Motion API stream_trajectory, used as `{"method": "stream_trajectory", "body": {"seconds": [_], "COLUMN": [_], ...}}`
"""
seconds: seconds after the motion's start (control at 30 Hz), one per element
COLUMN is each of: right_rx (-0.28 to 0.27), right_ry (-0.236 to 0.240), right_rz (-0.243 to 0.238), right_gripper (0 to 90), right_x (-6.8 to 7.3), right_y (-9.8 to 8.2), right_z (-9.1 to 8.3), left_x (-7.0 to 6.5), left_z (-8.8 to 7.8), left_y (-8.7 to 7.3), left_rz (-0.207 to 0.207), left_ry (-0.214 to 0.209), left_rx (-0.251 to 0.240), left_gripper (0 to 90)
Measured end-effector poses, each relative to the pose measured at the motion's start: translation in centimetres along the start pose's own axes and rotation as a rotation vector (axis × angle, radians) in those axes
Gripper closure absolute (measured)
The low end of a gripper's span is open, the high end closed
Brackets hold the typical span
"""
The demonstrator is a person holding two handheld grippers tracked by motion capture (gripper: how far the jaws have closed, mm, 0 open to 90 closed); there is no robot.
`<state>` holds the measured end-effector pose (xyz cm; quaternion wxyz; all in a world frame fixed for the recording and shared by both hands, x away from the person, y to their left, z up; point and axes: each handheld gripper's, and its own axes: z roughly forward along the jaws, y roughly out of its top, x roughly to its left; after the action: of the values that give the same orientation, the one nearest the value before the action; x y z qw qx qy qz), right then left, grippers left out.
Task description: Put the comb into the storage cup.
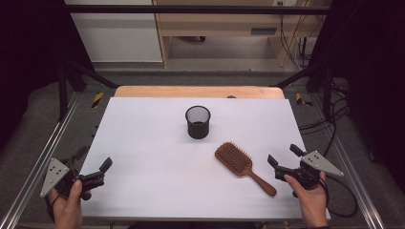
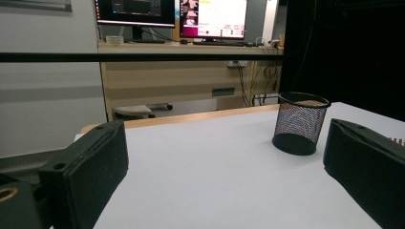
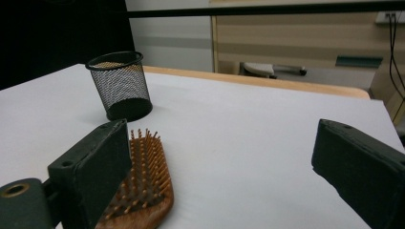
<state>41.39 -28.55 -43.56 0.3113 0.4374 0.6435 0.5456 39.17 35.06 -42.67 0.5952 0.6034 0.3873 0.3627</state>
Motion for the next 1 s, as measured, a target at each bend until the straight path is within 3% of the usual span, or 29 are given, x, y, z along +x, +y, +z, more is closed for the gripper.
{"method": "stream_trajectory", "body": {"seconds": [0.27, 0.37, 0.47, 0.57, 0.83, 1.0], "right_rx": [0.101, 0.133, 0.146, 0.162, 0.160, 0.226], "right_ry": [0.011, 0.007, -0.002, -0.049, -0.033, -0.007], "right_rz": [0.048, 0.039, 0.017, -0.040, -0.047, -0.092], "right_gripper": [8.4, 8.4, 8.8, 9.0, 10.5, 10.4], "right_x": [-0.2, 0.0, 0.2, 0.6, 1.1, 2.2], "right_y": [0.2, 0.2, 0.3, 0.5, 1.0, 1.1], "right_z": [-0.9, -1.0, -1.2, -1.3, -1.9, -2.2], "left_x": [0.0, 0.1, 0.1, 0.2, 0.5, 0.5], "left_z": [-0.1, -0.2, -0.2, -0.2, -0.7, -0.6], "left_y": [0.1, 0.1, 0.1, 0.0, -0.1, -0.2], "left_rz": [0.011, 0.010, 0.008, 0.005, 0.004, 0.002], "left_ry": [0.005, 0.009, 0.013, 0.022, 0.045, 0.047], "left_rx": [-0.001, -0.001, -0.001, 0.002, 0.003, 0.006], "left_gripper": [1.7, 1.7, 1.7, 1.7, 1.8, 1.8]}}
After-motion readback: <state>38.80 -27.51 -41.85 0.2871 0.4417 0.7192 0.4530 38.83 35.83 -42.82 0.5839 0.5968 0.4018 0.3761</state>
